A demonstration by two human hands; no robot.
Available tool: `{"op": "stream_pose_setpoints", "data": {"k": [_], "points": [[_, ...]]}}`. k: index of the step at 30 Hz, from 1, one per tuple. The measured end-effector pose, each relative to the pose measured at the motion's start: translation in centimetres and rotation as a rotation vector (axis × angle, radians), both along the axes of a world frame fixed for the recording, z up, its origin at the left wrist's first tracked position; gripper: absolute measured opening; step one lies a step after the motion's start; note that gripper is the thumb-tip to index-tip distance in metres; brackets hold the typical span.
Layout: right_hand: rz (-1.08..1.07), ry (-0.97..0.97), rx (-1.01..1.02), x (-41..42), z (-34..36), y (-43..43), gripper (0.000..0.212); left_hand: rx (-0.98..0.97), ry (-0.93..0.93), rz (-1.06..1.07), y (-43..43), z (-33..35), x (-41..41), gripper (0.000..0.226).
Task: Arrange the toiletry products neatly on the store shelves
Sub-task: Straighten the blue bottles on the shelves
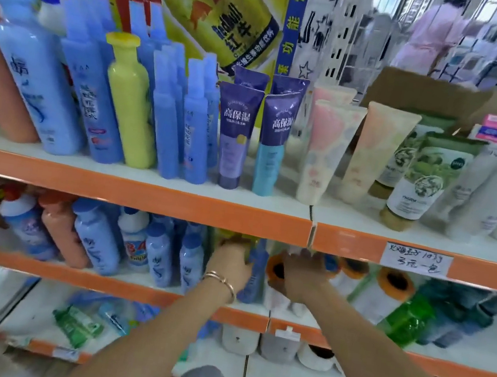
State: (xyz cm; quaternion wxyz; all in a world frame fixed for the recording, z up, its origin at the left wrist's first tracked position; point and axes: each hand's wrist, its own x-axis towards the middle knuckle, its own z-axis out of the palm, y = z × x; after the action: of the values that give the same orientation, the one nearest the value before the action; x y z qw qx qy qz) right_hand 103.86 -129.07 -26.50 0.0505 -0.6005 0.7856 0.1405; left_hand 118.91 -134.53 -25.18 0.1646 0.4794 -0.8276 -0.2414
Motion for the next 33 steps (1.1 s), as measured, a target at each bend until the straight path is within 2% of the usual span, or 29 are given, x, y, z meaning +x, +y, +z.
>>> {"op": "stream_pose_setpoints", "data": {"k": [4, 9, 11, 13, 15, 17, 19, 23, 25, 27, 28, 30, 33], "points": [[0.017, -0.014, -0.094, -0.8, 0.1, -0.2, 0.058, 0.011, -0.103, -0.038, -0.7, 1.2, -2.0, 0.036], [-0.034, -0.037, -0.041, -1.1, 0.3, -0.4, 0.067, 0.120, -0.234, -0.057, -1.6, 2.0, -3.6, 0.040], [-0.035, -0.041, -0.094, -0.8, 0.6, -0.3, 0.056, 0.159, -0.237, -0.057, -1.9, 1.8, -3.9, 0.039], [0.035, 0.008, -0.296, -0.1, 1.1, 0.0, 0.027, 0.163, -0.209, -0.049, -1.6, 1.9, -3.8, 0.037], [0.033, 0.044, -0.335, 0.8, 1.9, 0.3, 0.032, 0.145, -0.152, -0.034, -1.2, 2.0, -3.5, 0.033], [0.015, -0.051, -0.413, 1.3, 1.8, 0.2, 0.023, 0.134, -0.071, -0.040, -0.5, 2.0, -3.1, 0.024], [0.001, -0.191, -0.374, 2.2, 1.7, 0.3, 0.028, 0.120, -0.018, -0.045, 0.3, 2.5, -2.5, 0.017], [-0.125, -0.605, -0.323, 4.4, 4.1, 1.9, 0.042, 0.095, 0.061, -0.017, 2.8, 5.4, -0.4, 0.017], [-0.194, -0.780, -0.311, 5.3, 5.5, 3.0, 0.039, 0.116, 0.087, 0.017, 4.2, 7.2, 1.1, 0.022], [-0.154, -0.839, -0.276, 6.7, 7.5, 4.3, 0.026, 0.159, 0.121, 0.047, 5.6, 8.7, 2.7, 0.025], [-0.090, -0.777, -0.278, 7.4, 7.9, 4.6, 0.022, 0.189, 0.126, 0.056, 6.2, 9.6, 3.7, 0.028], [0.016, -0.695, -0.239, 8.8, 8.6, 5.3, 0.022, 0.230, 0.128, 0.058, 7.2, 11.2, 5.7, 0.032], [0.067, -0.753, -0.254, 11.4, 10.7, 6.1, 0.020, 0.246, 0.182, 0.076, 7.7, 13.9, 9.2, 0.038]]}}
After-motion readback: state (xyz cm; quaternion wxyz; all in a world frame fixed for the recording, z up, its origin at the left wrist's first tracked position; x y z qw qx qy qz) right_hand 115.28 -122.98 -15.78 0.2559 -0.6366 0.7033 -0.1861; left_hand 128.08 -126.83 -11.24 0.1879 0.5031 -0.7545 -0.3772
